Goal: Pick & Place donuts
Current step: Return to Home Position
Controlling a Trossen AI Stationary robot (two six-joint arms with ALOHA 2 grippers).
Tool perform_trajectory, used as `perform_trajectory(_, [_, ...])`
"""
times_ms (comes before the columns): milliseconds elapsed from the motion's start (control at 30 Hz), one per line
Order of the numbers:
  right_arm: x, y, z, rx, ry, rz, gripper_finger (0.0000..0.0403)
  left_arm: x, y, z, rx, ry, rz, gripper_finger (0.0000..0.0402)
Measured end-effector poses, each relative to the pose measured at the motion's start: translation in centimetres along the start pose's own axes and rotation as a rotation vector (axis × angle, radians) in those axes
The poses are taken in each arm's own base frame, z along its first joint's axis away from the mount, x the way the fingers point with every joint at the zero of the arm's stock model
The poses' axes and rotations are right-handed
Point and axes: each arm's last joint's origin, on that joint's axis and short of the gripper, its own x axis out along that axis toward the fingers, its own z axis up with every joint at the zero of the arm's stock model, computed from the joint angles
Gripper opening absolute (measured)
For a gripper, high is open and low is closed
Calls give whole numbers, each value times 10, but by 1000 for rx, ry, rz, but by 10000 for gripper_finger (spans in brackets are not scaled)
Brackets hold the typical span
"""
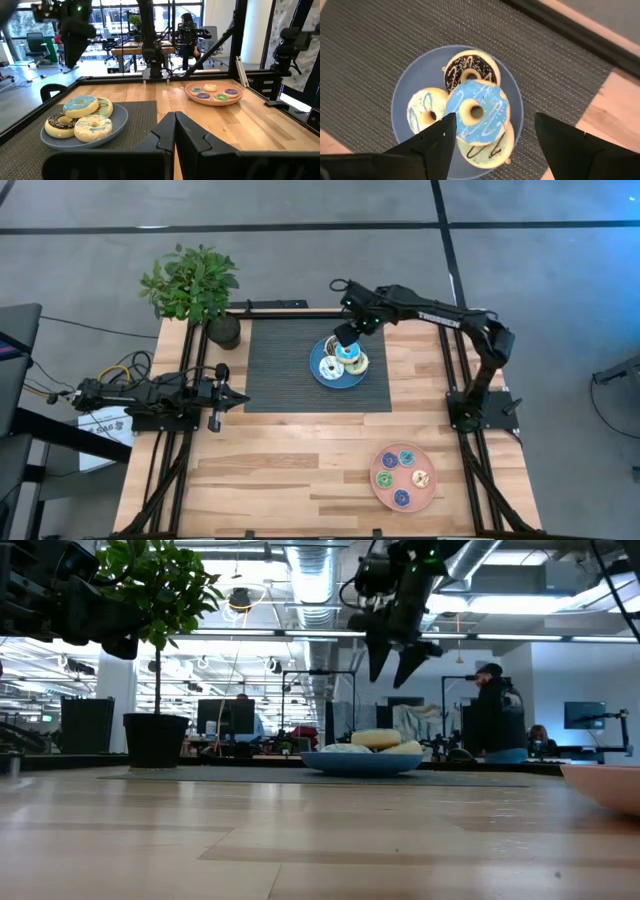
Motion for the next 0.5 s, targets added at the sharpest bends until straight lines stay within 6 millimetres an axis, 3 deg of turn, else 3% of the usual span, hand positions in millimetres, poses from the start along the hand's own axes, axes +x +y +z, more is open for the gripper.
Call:
perform_trajectory(300, [-25, 18, -28, -76, 8, -9, 255, 0, 0, 0, 0, 0, 0, 0])
perform_trajectory(500, [-17, 41, -58, -144, 64, -4, 184, 0, 0, 0, 0, 0, 0, 0])
